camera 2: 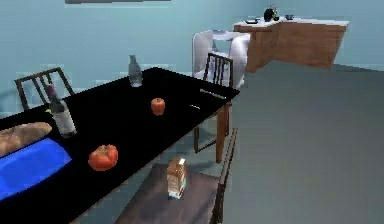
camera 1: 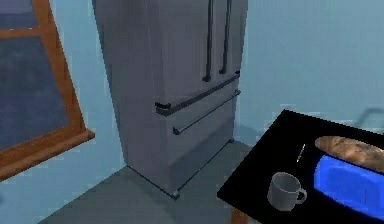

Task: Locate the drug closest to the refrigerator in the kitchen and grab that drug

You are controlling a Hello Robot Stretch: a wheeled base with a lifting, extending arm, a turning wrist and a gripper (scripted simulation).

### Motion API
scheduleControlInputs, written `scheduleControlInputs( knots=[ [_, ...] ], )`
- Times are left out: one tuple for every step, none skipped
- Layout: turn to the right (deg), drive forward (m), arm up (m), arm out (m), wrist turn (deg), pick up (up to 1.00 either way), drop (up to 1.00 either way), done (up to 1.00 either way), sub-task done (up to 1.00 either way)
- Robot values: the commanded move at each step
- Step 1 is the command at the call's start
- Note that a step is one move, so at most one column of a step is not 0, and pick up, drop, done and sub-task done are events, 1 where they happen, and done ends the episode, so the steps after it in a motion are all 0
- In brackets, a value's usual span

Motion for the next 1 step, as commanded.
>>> scheduleControlInputs(
  knots=[
    [-30.0, 0.00, 0.00, 0.00, 0.0, 0.00, 0.00, 0.00, 0.00]
  ],
)
